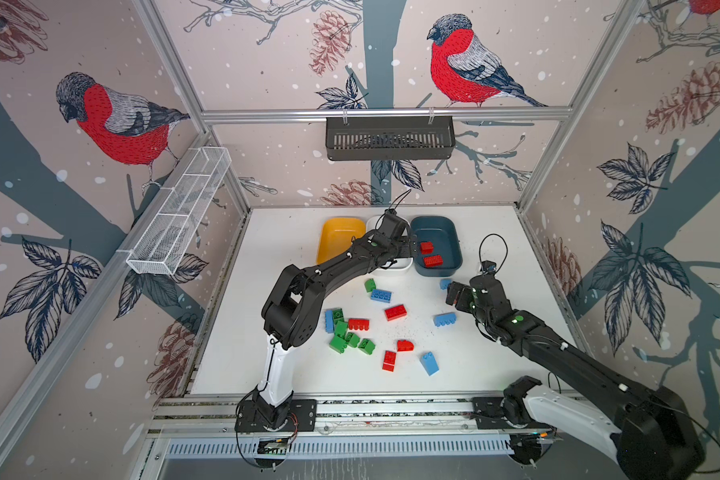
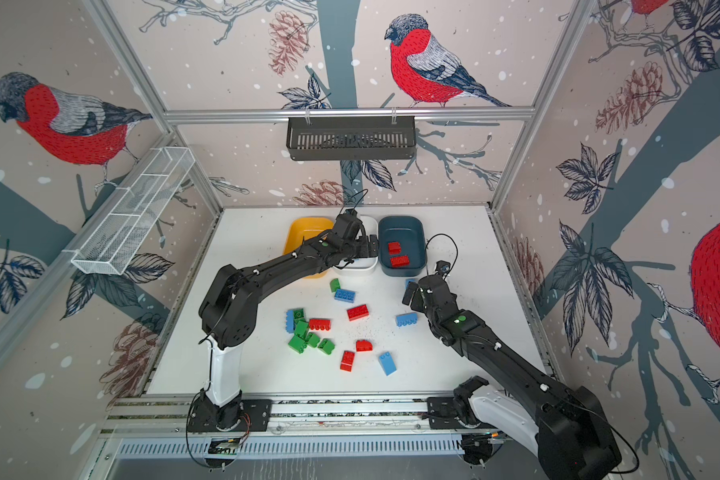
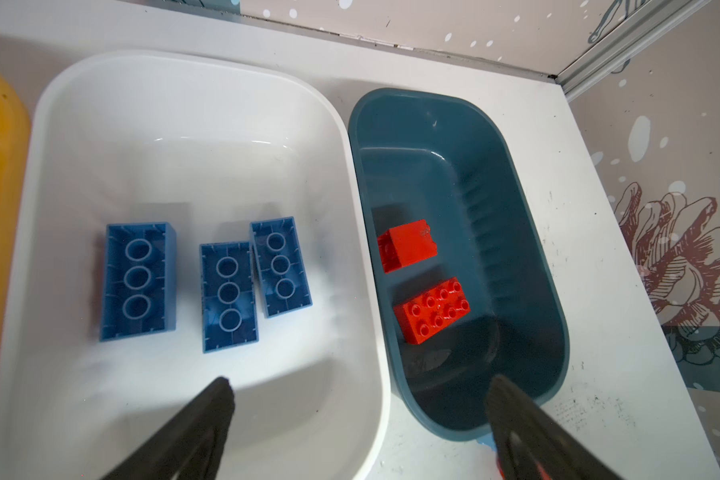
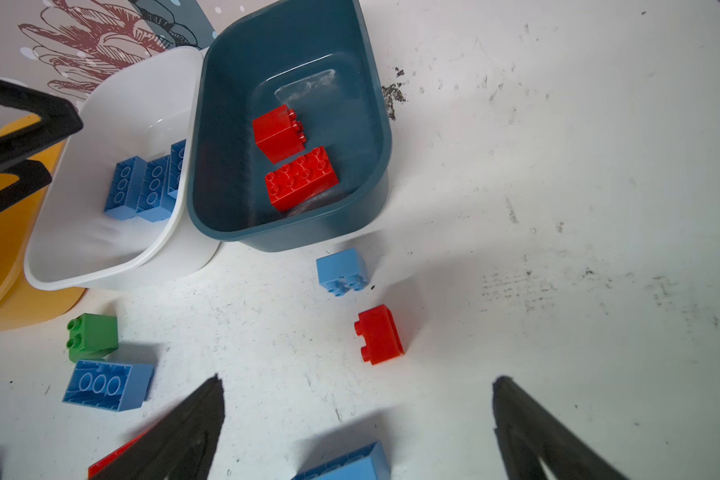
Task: Sort the legos into containers by color
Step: 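Carry the long light blue brick into the white tub and release it, then lower both grippers toward the brick pile near the tubs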
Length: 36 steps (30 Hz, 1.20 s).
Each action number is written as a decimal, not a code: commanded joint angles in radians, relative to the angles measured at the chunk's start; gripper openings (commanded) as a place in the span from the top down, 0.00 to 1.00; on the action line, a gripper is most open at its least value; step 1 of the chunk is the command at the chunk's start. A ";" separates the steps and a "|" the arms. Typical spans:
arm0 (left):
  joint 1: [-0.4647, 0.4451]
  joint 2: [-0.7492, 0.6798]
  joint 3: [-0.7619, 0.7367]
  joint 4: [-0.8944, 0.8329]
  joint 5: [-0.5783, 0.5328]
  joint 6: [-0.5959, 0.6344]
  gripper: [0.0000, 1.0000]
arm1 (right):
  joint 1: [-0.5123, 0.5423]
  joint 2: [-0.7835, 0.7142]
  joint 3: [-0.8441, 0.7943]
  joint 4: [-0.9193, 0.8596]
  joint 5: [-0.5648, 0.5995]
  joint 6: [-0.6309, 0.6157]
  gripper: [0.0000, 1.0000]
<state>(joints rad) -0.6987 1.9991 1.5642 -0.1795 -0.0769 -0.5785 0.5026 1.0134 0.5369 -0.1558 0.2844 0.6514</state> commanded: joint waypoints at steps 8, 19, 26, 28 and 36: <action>-0.102 -0.123 -0.172 -0.089 -0.163 -0.024 0.03 | -0.002 -0.001 0.005 0.011 0.026 0.060 0.00; -0.122 -0.231 -0.374 -0.055 0.119 0.221 0.03 | -0.014 -0.136 -0.093 0.076 0.056 0.066 0.00; -0.075 -0.337 -0.493 -0.043 0.076 0.159 0.03 | 0.048 -0.109 -0.139 0.284 -0.284 -0.114 0.00; -0.031 -0.387 -0.543 -0.003 0.084 0.098 0.03 | 0.106 -0.052 -0.109 0.265 -0.246 -0.115 0.00; 0.086 -0.588 -0.736 0.093 -0.048 -0.160 0.03 | 0.313 0.201 0.030 0.215 -0.180 -0.074 0.01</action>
<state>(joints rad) -0.6292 1.4509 0.8574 -0.1543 -0.0505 -0.6270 0.7685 1.1637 0.5312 0.0570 0.0807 0.5732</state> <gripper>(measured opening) 0.970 0.995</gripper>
